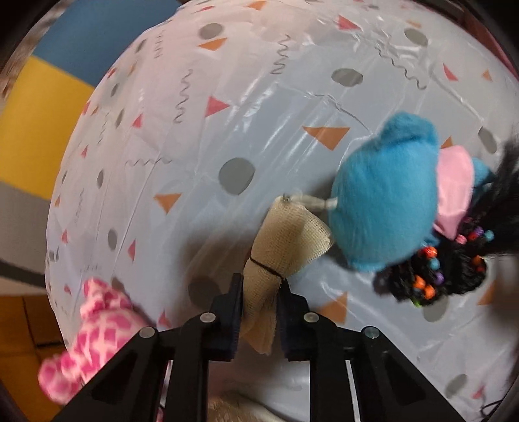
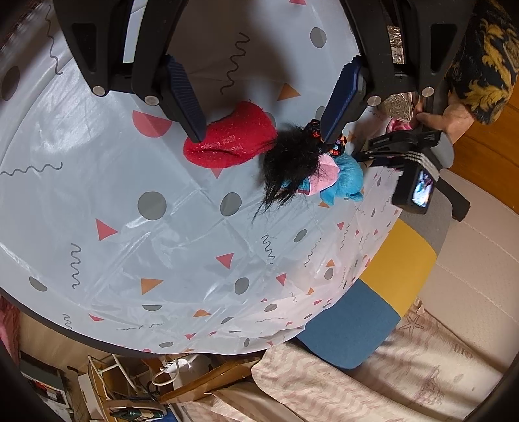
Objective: Organize soft objects
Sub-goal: 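Lift the beige cloth with the left tool while the right tool grasps the doll's black hair, then carry the beige cloth toward the gold tray while the right tool lifts the doll, then lower the beige cloth into the gold tray and open the left tool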
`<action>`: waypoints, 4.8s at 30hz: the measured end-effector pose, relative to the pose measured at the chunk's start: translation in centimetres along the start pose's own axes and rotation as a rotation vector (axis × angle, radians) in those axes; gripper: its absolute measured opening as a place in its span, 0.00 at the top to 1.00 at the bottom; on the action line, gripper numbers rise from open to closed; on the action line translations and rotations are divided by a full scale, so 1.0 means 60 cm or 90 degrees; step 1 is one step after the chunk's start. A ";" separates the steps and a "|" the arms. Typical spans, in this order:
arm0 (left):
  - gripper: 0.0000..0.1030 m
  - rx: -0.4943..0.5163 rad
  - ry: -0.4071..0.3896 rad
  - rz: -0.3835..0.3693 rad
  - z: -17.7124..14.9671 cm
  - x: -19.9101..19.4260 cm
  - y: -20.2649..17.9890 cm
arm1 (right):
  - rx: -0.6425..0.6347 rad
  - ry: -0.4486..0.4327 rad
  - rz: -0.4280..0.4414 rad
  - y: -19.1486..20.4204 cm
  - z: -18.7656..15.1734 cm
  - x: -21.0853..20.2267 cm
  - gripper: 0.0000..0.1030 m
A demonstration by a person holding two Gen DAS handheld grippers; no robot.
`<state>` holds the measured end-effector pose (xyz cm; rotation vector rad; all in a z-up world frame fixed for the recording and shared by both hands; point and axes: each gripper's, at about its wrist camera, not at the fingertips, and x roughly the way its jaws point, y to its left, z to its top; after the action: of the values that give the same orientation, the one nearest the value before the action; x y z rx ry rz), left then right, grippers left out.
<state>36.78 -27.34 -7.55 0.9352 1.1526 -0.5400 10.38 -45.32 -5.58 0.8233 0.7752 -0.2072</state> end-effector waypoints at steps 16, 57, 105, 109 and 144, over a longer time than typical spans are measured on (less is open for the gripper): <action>0.84 -0.072 -0.220 -0.190 -0.192 -0.251 -0.078 | 0.066 -0.002 -0.008 -0.033 0.003 0.003 0.28; 0.85 -0.383 -0.251 -0.308 -0.562 -0.145 -0.171 | -0.587 0.321 -0.061 0.285 -0.175 0.175 0.80; 0.84 -0.762 -0.351 -0.059 -0.882 -0.244 -0.005 | -0.704 0.190 -0.086 0.251 -0.334 0.137 0.75; 0.84 -0.842 -0.320 -0.068 -0.946 -0.208 0.047 | -0.706 0.192 -0.088 0.251 -0.334 0.137 0.75; 0.35 -0.877 -0.271 0.108 -1.009 -0.187 0.049 | -0.534 0.145 0.059 0.289 -0.325 -0.074 0.86</action>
<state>3.38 24.20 -2.69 -0.2810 0.7642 0.2428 4.53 -19.99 -0.77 0.0820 0.9309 0.2926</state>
